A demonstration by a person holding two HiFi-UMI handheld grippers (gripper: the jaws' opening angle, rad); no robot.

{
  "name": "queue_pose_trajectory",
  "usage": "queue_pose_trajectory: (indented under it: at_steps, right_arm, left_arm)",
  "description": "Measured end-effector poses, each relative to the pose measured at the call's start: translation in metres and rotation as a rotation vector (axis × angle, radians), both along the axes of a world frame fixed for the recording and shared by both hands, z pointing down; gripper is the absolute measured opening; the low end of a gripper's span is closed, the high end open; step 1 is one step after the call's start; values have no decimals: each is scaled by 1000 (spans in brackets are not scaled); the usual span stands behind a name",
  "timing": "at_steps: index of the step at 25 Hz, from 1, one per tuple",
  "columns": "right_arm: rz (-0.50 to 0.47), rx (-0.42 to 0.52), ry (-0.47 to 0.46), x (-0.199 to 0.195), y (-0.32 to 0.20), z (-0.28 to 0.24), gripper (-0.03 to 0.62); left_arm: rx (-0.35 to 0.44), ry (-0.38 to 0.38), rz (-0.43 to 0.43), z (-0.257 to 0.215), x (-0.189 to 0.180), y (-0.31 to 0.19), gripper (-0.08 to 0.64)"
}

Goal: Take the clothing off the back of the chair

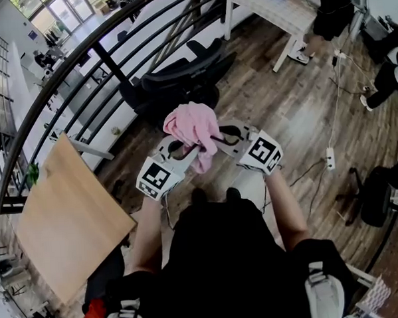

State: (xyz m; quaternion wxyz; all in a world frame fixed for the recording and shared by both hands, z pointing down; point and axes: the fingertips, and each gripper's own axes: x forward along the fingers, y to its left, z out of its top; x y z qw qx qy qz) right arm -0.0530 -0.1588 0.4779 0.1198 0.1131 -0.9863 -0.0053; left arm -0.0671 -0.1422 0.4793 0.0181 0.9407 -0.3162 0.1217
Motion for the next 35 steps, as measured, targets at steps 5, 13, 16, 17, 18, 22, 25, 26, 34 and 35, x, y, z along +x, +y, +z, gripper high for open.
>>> queue_pose_trajectory:
  at_steps: [5,13,16,17,18,22,25,26,34,35]
  right_arm:
    - [-42,-6,2,37,3,4,78]
    - [-102,-18,6,84,12,11,75]
    - [-123,-9,15,98,17,14,75]
    - [-130,-8,19,103,19,16,74]
    - [-135,-8,20,107,22,18,74]
    - [-153,-14,16,122,29,25,72]
    - [-165,-17,14,129,33,27,72]
    - [-170,-16,15,130,35,27,72]
    - [-196,-26,30,142,42,39,71]
    - [-197,-28,31,143,42,41,71]
  left_arm:
    - [10,-9,-34,2,38,2,78]
    - [-14,-23,-81,8,86,12,78]
    - [-24,-20,-98,12,100,17,78]
    - [-32,-20,-104,14,105,20,78]
    - [-38,-20,-108,16,110,22,78]
    - [-36,-35,-119,22,125,28,78]
    - [-42,-37,-129,23,132,33,78]
    - [-43,-38,-133,23,134,34,78]
    - [-62,-45,-151,34,146,42,78]
    - [-65,-44,-154,36,147,43,78]
